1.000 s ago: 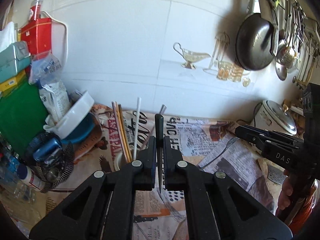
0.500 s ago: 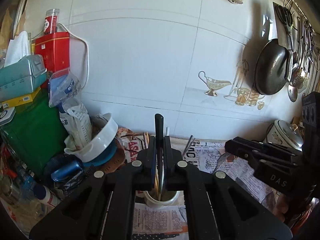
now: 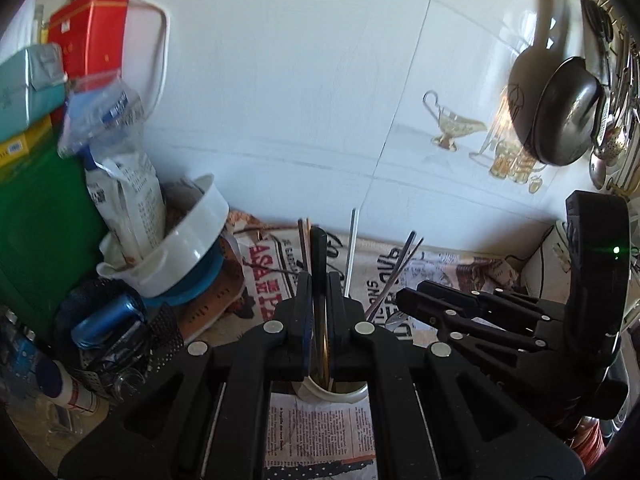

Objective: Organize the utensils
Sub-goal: 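Lower the chopstick and fork into the white cup and open both tools, then move both open tools back over the utensil pile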

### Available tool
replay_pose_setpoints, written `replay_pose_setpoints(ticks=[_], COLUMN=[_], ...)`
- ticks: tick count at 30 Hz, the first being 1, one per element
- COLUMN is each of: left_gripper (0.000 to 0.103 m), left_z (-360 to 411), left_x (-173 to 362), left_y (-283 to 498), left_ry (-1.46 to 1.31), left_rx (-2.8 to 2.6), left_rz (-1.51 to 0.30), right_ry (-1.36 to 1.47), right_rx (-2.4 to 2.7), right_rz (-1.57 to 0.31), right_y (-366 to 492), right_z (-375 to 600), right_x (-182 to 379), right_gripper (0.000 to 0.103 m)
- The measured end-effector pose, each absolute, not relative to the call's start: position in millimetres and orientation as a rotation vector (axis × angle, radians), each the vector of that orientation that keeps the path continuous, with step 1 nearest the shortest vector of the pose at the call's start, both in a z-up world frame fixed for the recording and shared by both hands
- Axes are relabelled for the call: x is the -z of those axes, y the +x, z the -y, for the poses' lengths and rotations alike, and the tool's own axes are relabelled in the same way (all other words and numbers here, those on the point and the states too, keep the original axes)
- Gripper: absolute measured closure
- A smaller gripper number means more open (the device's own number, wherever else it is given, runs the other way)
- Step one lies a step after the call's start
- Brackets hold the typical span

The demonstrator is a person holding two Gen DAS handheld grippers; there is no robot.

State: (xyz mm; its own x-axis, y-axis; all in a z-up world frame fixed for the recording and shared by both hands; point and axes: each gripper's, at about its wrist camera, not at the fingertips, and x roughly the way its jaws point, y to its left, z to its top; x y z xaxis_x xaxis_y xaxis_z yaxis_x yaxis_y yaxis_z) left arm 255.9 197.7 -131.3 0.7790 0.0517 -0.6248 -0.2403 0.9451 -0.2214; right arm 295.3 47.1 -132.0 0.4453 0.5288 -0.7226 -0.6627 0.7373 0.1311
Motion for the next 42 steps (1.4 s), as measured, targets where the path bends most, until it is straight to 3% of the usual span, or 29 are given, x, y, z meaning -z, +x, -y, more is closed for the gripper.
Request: replay_pose_setpoints(ticks=[15, 23, 32, 37, 42], left_gripper=[0.098, 0.095, 0.075, 0.058, 0.045], left_z=[-207, -195, -164, -136, -108], left_x=[161, 151, 125, 114, 112], left_y=[277, 271, 261, 258, 259], left_ry=[-0.308, -0.280, -0.231, -0.207, -0.198], left_rx=[-0.150, -0.167, -0.175, -0.170, -0.163], left_rz=[-0.761, -0.754, -0.703, -0.679, -0.671], right_ry=[-0.217, -0.220, -0.231, -0.231, -0.222], right_rx=[-0.692, -0.695, -0.697, -0.677, -0.651], right_rz=[-0.934, -0.918, -0.858, -0.817, -0.798], right_y=[312, 306, 295, 291, 293], right_z=[-54, -42, -6, 26, 60], right_x=[165, 153, 129, 116, 106], right_gripper=[0.082, 0.071, 0.068, 0.058, 0.057])
